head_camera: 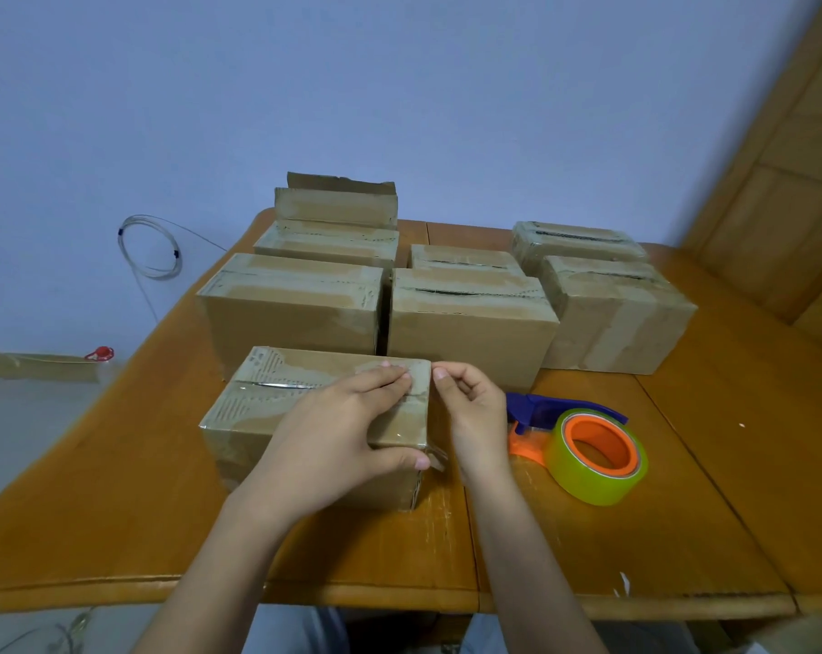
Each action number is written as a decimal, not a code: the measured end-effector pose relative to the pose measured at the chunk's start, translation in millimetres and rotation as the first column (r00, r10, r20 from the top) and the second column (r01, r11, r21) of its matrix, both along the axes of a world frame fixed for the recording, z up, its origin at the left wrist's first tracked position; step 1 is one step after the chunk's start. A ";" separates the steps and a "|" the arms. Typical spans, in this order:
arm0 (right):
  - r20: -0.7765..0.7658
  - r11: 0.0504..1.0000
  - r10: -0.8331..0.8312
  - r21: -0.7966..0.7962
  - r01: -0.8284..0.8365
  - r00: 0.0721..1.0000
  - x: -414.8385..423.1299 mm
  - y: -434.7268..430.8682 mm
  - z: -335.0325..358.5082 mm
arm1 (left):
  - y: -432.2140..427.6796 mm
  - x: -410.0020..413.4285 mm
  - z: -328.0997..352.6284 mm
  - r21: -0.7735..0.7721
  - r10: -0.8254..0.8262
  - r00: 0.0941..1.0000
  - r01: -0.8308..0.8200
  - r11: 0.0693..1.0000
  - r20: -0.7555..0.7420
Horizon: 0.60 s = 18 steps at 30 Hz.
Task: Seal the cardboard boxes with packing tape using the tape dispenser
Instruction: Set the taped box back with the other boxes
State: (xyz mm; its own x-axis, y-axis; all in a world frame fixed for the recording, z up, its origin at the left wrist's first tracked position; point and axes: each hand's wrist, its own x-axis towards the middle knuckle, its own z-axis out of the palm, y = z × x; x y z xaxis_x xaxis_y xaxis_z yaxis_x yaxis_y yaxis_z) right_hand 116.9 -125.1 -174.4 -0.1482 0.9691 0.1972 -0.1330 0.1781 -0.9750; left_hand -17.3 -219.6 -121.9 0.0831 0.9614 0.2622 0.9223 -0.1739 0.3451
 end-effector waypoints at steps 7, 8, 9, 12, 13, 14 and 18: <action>0.028 0.989 -0.082 0.125 0.078 0.996 -2.1 -15.3 -5.4 | -1.6 1.1 1.0 0.028 0.003 1.000 -0.003 1.000 -0.023; 0.062 0.987 -0.070 0.150 0.060 0.996 -0.8 -17.5 -7.2 | -1.3 1.1 0.7 0.029 0.001 1.000 -0.001 1.000 -0.021; 0.097 0.985 -0.049 0.169 0.032 0.994 0.9 -19.7 -8.5 | -1.0 1.2 0.5 0.027 -0.001 1.000 0.002 1.000 -0.016; 0.195 0.982 0.029 0.176 -0.064 0.980 7.5 -23.3 -8.9 | 0.3 1.1 -1.1 0.038 -0.007 1.000 0.008 0.999 -0.011; 0.226 0.981 0.050 0.169 -0.090 0.973 9.5 -24.1 -7.8 | 0.5 0.9 -1.7 0.047 -0.006 1.000 0.007 0.999 -0.008; 0.253 0.980 0.073 0.160 -0.116 0.965 11.2 -24.4 -6.7 | 0.8 0.4 -2.5 0.051 -0.002 1.000 0.002 0.999 -0.008; 0.314 0.968 0.188 0.099 -0.229 0.931 22.4 -22.7 -6.3 | -1.1 1.5 1.1 0.020 0.012 1.000 -0.012 1.000 -0.009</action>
State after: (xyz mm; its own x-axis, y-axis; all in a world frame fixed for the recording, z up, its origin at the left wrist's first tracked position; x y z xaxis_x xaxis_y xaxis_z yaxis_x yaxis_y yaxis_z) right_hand 139.3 -147.8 -180.7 -0.4163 0.8781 0.2358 0.1132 0.3074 -0.9448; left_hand -15.8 -220.7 -120.7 0.0741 0.9570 0.2806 0.9276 -0.1694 0.3329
